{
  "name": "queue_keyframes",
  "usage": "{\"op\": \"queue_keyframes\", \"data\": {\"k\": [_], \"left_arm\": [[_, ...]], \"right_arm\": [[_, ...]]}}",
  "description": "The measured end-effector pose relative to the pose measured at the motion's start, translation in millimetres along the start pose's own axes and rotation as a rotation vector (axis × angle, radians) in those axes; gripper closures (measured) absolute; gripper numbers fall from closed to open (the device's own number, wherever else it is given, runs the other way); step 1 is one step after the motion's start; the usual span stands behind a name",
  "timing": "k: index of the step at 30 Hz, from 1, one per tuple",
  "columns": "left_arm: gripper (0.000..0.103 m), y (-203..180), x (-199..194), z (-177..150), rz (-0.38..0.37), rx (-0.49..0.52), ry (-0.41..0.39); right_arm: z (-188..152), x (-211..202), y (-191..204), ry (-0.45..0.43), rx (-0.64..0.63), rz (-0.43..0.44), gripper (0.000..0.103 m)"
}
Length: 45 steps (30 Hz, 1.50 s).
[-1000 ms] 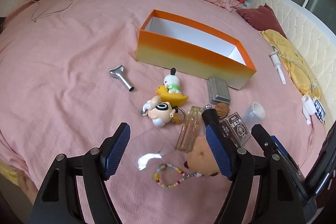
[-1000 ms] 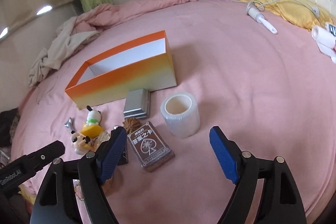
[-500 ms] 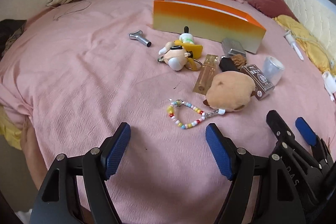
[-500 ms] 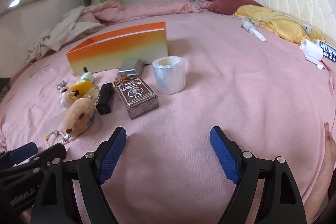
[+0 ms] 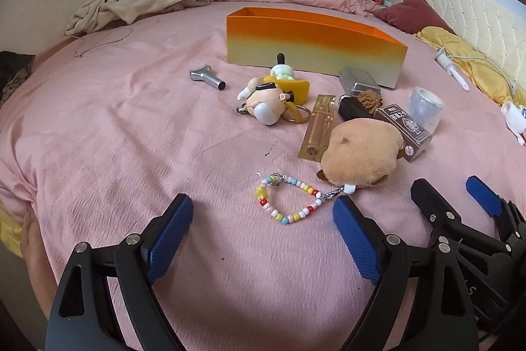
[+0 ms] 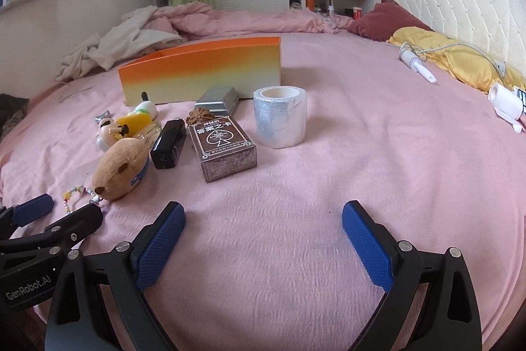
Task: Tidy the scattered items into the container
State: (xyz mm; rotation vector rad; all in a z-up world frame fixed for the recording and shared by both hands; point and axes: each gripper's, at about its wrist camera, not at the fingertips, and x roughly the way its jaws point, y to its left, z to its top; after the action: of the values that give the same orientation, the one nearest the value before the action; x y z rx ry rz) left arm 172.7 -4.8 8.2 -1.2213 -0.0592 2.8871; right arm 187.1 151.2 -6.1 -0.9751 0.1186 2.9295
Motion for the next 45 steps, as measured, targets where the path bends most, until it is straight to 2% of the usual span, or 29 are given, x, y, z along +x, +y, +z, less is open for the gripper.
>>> {"op": "queue_keyframes", "data": {"k": [45], "left_arm": [[0.015,-0.8,5.7,2.6,0.026,-0.014,0.016]], "right_arm": [[1.1,3.8,-3.2,0.009,0.019,-0.018,0.006]]}}
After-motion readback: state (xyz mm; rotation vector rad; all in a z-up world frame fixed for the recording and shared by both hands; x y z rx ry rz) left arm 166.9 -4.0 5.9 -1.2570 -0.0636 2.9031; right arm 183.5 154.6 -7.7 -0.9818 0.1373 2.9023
